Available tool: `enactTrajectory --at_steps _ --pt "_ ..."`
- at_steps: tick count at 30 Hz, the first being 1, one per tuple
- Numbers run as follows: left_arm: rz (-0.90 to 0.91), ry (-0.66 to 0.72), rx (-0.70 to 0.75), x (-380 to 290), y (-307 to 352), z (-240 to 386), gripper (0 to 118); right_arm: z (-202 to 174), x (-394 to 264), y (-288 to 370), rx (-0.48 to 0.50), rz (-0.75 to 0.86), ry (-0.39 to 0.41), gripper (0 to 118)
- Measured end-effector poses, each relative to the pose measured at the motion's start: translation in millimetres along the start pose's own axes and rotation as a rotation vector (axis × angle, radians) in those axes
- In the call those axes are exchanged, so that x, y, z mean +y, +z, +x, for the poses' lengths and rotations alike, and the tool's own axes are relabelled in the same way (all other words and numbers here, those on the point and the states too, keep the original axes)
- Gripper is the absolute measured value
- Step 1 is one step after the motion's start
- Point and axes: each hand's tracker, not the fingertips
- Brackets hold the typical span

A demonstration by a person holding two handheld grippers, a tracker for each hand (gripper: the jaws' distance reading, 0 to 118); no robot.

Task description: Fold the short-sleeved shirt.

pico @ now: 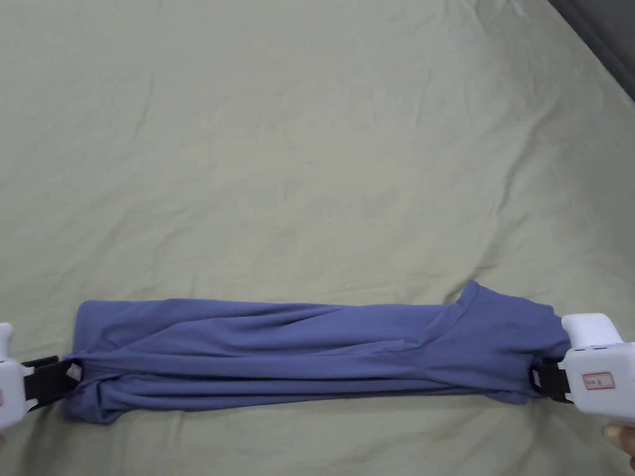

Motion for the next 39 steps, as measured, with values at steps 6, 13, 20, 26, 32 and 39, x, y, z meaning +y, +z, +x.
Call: enactTrajectory --at_steps 6,13,20,26,32,39 --pt "0.042 -0.072 0.1 9.4 50.0 30.7 118 -4.4 1.1 56.8 -0.077 0.028 0.09 118" --pt "0.272 0.072 -0.164 15.3 114.9 33.0 118 -27.0 15.2 118.9 0.124 0.293 -0.085 117" --pt "0.162 0.017 -0.202 0.5 84.4 49.2 0 -77.4 24.5 100.5 0.366 0.309 -0.003 4" --pt "0.211 0.222 -0.369 16.5 57.5 -32.7 118 -88.3 23.1 111.7 0.548 0.331 0.055 4" --pt "-0.058 0.209 -0.396 33.5 -5.9 -37.4 118 -105.3 30.3 116.1 0.556 0.322 0.096 4" --pt "-0.067 0.122 -0.397 29.2 -22.7 2.5 118 -110.5 33.0 115.8 0.577 0.304 0.099 4"
